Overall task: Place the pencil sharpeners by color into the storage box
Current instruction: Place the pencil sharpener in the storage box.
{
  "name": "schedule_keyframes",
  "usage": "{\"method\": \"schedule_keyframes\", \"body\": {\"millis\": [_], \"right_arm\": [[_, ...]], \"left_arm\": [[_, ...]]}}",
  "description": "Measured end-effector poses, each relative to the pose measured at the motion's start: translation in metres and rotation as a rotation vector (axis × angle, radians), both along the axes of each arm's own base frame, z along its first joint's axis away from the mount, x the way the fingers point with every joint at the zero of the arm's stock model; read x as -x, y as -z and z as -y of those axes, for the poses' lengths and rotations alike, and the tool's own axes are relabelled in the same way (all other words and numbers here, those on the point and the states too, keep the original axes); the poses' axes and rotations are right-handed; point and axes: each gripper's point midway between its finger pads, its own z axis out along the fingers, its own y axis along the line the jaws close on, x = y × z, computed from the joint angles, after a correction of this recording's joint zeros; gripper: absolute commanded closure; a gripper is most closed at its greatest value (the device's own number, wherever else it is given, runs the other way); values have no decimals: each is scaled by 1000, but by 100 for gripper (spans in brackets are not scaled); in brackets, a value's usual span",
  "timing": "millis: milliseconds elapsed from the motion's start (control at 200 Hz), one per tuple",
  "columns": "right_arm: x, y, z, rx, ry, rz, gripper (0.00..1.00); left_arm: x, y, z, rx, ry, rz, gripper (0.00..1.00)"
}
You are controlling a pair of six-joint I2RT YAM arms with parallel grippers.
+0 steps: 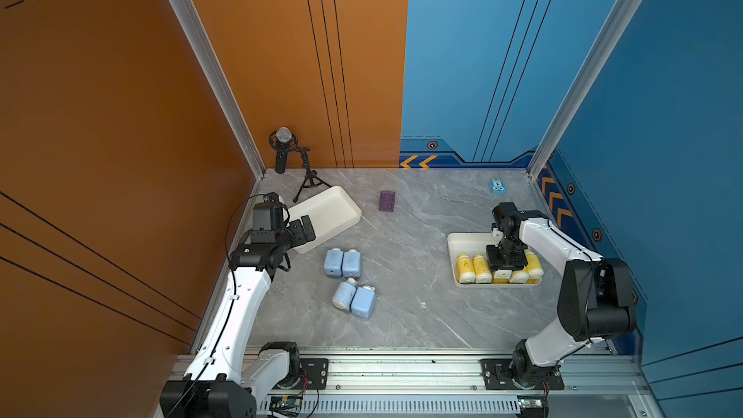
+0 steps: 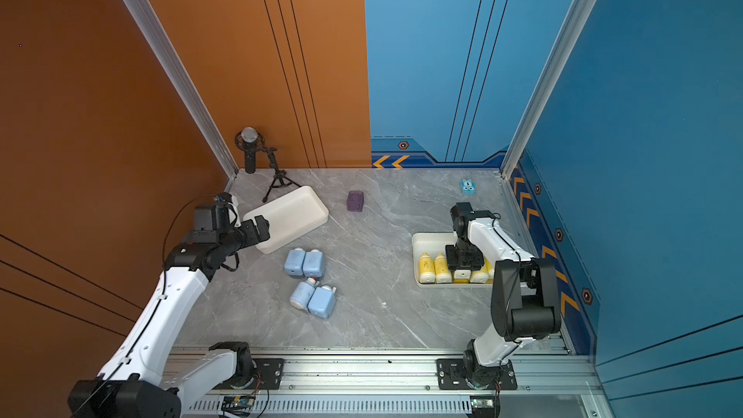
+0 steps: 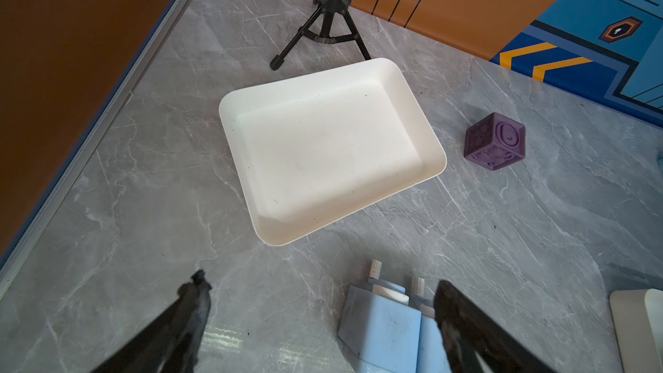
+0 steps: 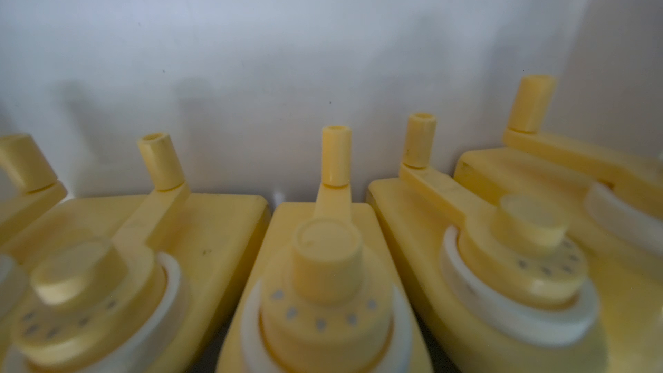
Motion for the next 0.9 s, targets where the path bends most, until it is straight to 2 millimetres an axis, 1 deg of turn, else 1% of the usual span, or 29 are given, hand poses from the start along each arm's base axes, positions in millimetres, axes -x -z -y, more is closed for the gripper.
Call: {"method": "schedule_keyframes", "body": {"millis": [195,420,901], "right_arm": [[1,7,0,-1,0,-25,56],[0,9,0,-1,-6,-28,51],[0,10,0,-2,-7,-30,46]], "left_arm": [[0,0,0,0,0,0,2],[0,0,0,-1,-1,0,2],[0,0,-2,-8,-8,0,2]]}}
